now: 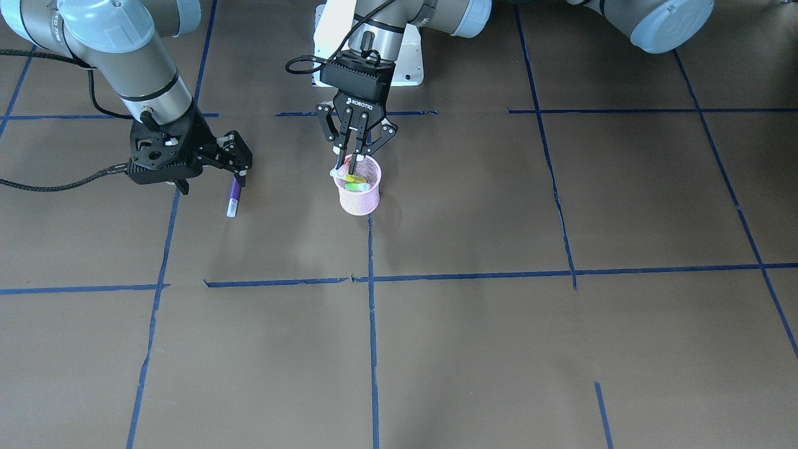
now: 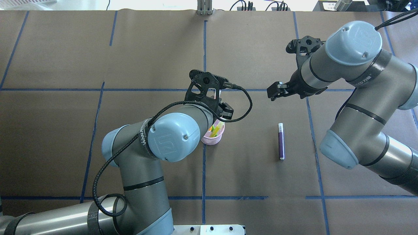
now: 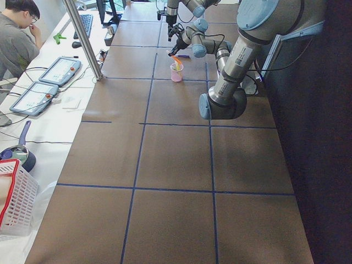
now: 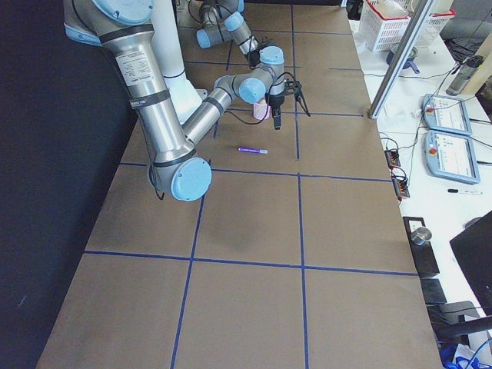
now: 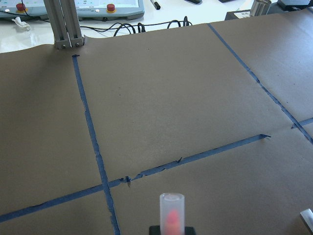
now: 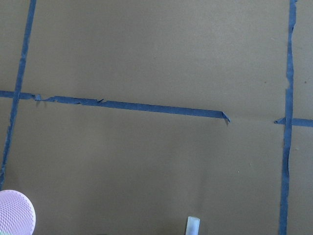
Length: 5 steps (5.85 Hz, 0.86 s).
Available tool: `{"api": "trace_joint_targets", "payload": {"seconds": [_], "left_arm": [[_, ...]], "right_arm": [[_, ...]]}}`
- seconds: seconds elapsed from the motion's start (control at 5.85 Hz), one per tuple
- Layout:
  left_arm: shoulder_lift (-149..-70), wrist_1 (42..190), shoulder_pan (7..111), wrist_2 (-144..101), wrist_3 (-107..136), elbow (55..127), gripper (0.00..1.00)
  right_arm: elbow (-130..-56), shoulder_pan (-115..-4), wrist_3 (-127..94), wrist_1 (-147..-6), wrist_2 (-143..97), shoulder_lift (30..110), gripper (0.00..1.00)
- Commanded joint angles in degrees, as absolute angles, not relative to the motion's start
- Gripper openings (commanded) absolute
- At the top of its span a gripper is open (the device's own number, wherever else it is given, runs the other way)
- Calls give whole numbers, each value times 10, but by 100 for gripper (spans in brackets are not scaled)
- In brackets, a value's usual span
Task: Collect pens into pen holder
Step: 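Carry the orange highlighter over the pink cup and drop it in with the left gripper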
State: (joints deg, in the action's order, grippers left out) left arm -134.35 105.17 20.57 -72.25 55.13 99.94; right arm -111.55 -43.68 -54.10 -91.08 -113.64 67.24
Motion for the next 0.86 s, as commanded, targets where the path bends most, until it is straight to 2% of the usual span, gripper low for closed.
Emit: {"api": "trace_joint_targets", "payload": {"seconds": [0.0,0.34,0.51,0.68], "left_arm": [[-1344,1081,208,-722,547,977,0],[-1343,1111,209,-723,547,949,0],[-1342,1111,207,-724,547,933,9],[-1342,1114,207,-727,547,930,60]], "right_arm": [[-1113,-437,-537,-908,-1136,674,100],[-1111,-436,-537,-907,-1136,673,100],[-1111,-436,-537,-907,-1136,674,100],[-1111,-436,-537,-907,-1136,673,100]]}}
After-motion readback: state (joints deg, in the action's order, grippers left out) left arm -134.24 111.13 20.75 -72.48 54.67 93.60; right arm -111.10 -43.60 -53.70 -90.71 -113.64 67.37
